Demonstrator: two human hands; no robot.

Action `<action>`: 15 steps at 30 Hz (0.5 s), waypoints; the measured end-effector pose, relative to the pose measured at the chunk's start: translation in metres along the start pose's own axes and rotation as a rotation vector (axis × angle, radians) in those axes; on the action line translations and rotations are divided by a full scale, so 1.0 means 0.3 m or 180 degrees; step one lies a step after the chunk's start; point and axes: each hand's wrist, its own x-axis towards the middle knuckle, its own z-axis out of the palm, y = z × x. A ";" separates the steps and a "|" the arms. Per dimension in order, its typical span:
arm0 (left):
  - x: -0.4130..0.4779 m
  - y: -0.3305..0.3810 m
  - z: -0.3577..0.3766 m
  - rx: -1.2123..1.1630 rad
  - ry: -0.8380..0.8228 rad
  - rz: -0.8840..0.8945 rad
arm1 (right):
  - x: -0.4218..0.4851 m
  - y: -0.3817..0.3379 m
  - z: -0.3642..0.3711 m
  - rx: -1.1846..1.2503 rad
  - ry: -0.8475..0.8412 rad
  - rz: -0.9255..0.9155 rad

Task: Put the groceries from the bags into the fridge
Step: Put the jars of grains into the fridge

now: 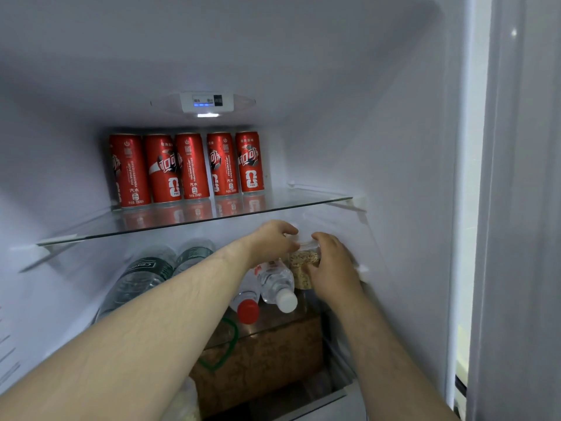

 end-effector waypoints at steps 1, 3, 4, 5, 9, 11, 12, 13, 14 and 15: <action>0.006 -0.009 -0.006 0.0092 0.0015 0.0036 | 0.001 0.001 0.009 0.0038 0.0001 -0.0008; 0.019 -0.025 -0.020 0.0258 0.0075 0.0109 | 0.008 -0.001 0.026 0.0172 -0.0031 0.0029; 0.026 -0.032 -0.026 0.0345 0.0134 0.0141 | 0.014 -0.004 0.034 0.0248 -0.0054 0.0062; 0.036 -0.038 -0.031 0.0433 0.0213 0.0172 | 0.020 -0.006 0.041 0.0311 -0.0079 0.0093; 0.078 -0.060 -0.040 0.0630 0.0432 0.0218 | 0.050 -0.010 0.064 0.0363 -0.0110 0.0179; 0.097 -0.073 -0.045 0.0632 0.0426 0.0220 | 0.065 -0.010 0.074 0.0400 -0.0105 0.0207; 0.107 -0.079 -0.048 0.0643 0.0418 0.0223 | 0.072 -0.008 0.081 0.0430 -0.0106 0.0221; 0.118 -0.086 -0.051 0.0664 0.0410 0.0225 | 0.078 -0.006 0.088 0.0473 -0.0106 0.0235; 0.127 -0.094 -0.054 0.0687 0.0408 0.0226 | 0.084 -0.004 0.096 0.0518 -0.0110 0.0252; 0.138 -0.102 -0.055 0.0710 0.0413 0.0227 | 0.090 -0.002 0.103 0.0552 -0.0113 0.0261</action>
